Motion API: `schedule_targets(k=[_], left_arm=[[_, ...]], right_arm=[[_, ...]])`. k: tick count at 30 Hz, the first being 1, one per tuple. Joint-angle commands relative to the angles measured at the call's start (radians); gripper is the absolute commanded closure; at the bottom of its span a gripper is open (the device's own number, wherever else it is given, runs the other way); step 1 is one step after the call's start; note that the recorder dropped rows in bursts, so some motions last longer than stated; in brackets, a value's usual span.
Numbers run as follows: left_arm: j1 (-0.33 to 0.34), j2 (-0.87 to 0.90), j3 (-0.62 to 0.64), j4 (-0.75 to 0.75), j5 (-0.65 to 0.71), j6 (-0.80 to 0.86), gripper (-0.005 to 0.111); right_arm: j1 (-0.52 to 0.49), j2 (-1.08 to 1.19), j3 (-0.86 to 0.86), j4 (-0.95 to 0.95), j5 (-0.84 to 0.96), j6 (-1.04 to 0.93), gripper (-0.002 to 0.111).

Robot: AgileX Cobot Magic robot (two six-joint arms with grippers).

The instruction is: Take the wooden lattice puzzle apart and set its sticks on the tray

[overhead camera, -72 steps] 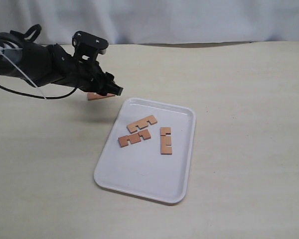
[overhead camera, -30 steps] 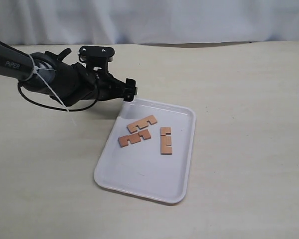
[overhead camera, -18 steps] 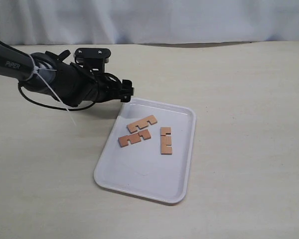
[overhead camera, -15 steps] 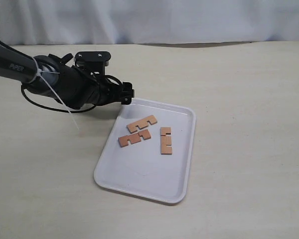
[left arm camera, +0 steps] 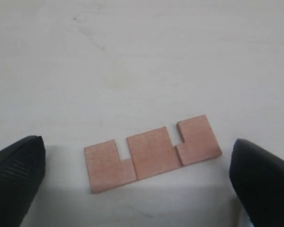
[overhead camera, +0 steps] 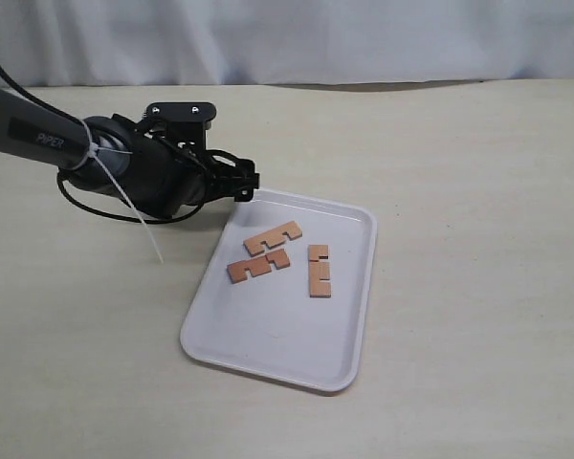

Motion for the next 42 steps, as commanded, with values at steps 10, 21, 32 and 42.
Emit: schedule_targets(k=[10,21,32,42], left_arm=[[-0.002,0.051,-0.021,-0.026,-0.045,-0.014,0.008],[-0.003,0.054,-0.081,-0.04,0.037,-0.037,0.008],[-0.003,0.054,-0.081,-0.04,-0.039,-0.056,0.008],[-0.003,0.071,-0.081,-0.093,-0.023,-0.065,0.008]], right_arm=[[0.003,-0.004,0.001,0.004,-0.007,0.0,0.104],[0.003,-0.004,0.001,0.004,-0.007,0.0,0.104],[0.003,-0.004,0.001,0.004,-0.007,0.0,0.104],[0.003,-0.004,0.001,0.004,-0.007,0.0,0.104]])
